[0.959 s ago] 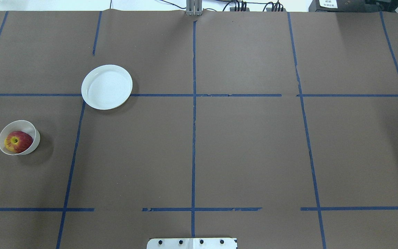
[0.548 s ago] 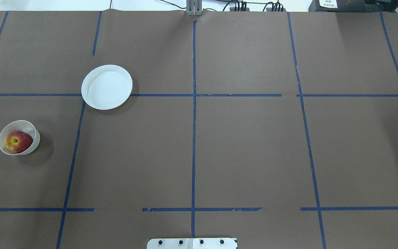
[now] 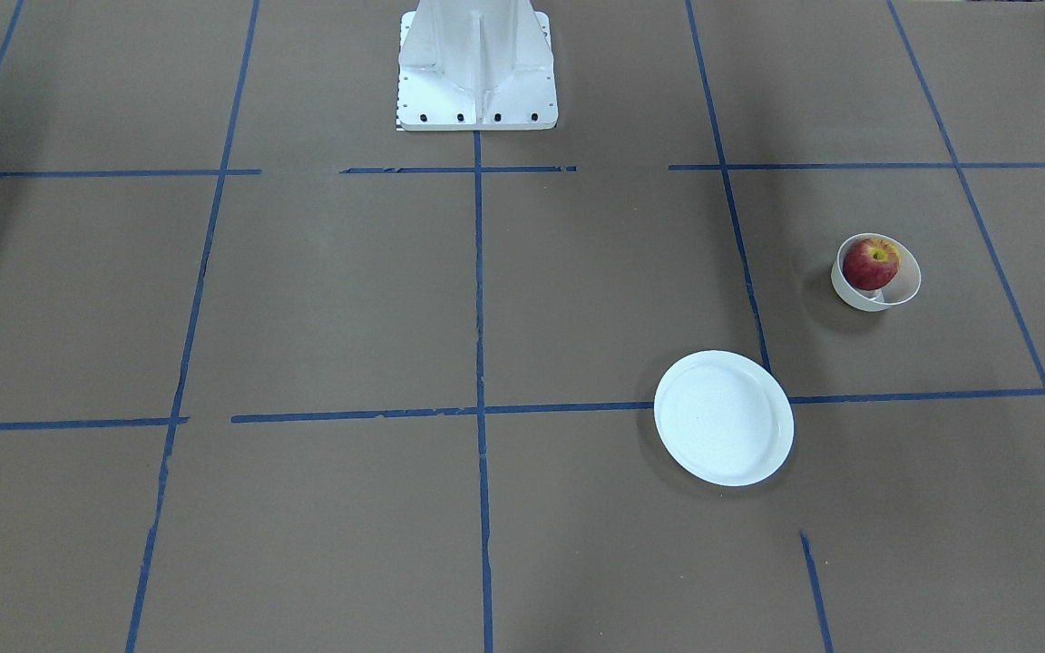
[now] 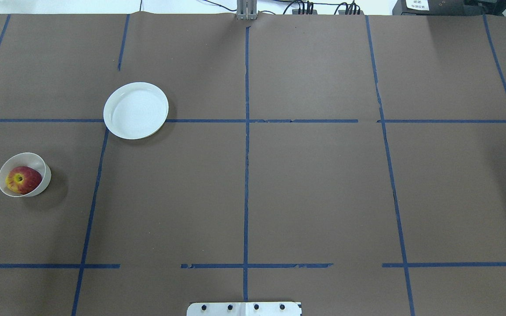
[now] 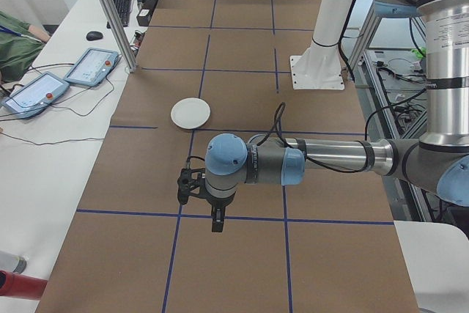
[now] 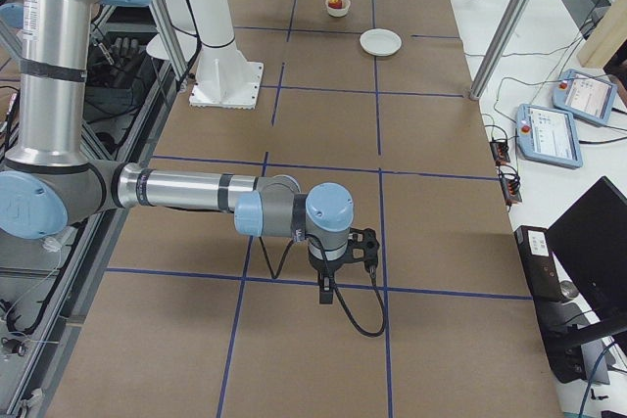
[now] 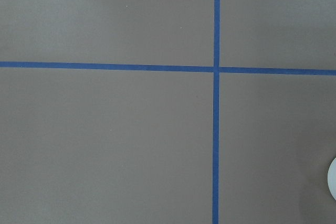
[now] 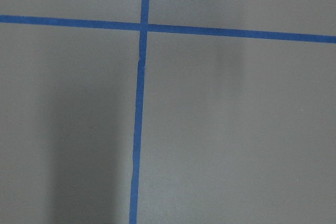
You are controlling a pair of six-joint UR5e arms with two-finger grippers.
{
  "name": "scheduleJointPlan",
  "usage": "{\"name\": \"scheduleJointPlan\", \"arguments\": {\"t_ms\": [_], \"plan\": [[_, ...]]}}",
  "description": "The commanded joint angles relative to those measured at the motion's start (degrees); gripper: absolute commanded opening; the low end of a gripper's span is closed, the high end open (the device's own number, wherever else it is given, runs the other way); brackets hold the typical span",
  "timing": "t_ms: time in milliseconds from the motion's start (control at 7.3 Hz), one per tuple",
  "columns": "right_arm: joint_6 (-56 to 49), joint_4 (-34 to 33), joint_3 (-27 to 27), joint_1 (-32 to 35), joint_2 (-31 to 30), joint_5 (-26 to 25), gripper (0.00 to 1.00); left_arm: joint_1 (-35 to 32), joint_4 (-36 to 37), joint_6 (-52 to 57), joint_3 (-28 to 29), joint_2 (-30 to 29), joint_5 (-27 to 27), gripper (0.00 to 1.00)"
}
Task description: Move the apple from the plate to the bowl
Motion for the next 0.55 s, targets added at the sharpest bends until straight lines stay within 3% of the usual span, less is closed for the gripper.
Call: {"name": "scheduleJointPlan", "arguments": {"t_ms": [0, 411], "plan": [[0.0, -0.1, 0.0, 0.0, 0.1, 0.0, 1.00, 0.0, -0.1, 0.0, -0.2, 0.0, 0.0, 1.00], [0.0, 0.0, 0.0, 0.0, 0.0, 0.0, 1.00, 0.0, -0.1, 0.0, -0.4, -0.1, 0.1, 1.00]]}}
